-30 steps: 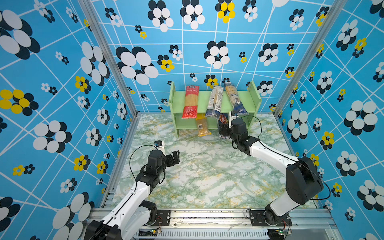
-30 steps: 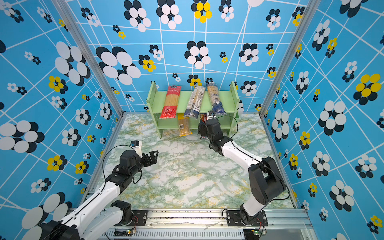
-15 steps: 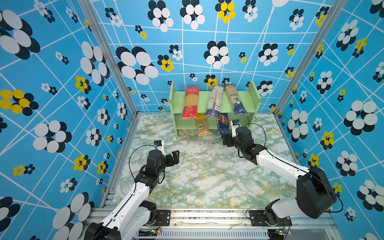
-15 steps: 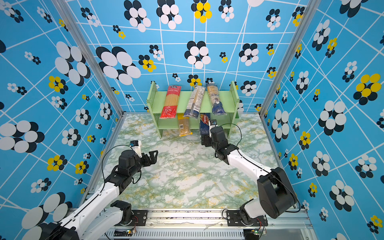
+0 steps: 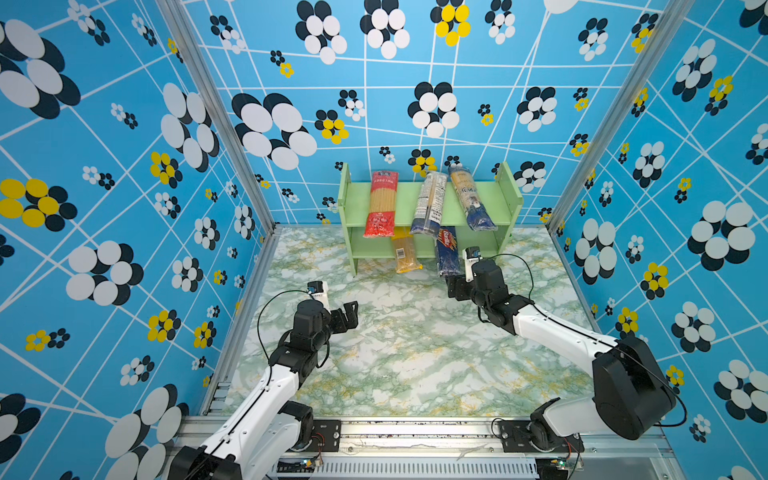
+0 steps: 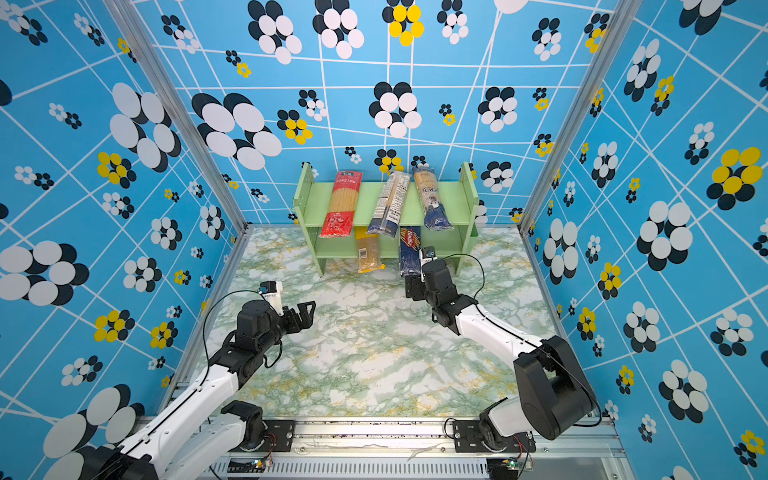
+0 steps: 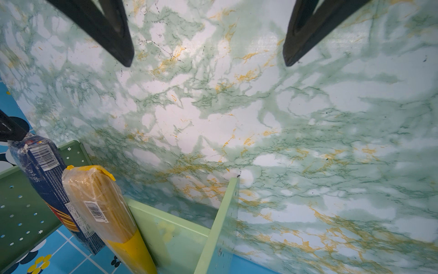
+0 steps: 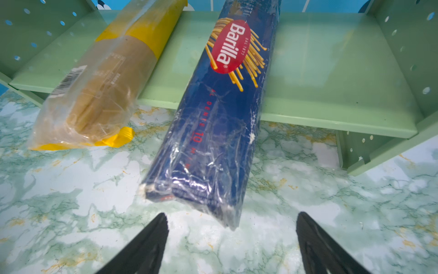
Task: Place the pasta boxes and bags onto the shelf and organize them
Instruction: 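Lower the Barilla box onto the lower tier and open the right gripper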
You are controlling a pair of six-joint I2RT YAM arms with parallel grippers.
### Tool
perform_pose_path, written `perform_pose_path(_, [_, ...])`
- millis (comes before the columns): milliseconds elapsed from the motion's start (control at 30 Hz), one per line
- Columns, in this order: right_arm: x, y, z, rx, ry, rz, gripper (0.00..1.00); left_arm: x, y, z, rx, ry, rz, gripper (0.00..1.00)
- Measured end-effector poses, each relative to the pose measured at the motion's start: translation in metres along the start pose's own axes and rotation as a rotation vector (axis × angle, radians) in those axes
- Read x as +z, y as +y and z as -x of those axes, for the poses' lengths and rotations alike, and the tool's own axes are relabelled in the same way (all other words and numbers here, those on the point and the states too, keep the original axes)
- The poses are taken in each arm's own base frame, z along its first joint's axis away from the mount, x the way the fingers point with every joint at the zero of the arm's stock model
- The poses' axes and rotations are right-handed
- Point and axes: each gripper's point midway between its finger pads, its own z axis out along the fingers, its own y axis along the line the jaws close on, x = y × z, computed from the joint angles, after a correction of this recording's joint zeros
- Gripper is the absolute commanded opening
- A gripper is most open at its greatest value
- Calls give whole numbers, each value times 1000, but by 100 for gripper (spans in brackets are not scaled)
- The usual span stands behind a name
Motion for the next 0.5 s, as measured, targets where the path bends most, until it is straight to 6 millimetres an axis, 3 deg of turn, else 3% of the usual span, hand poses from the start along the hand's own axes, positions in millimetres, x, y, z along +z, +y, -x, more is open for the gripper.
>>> perform_pose_path(333, [15,-8,-13,-12,35,-60,87,0,1,0,-2,0,2,99])
perform_pose_path(500, [20,-7,-6,-13,30,-63,87,0,2,1,9,0,1,99])
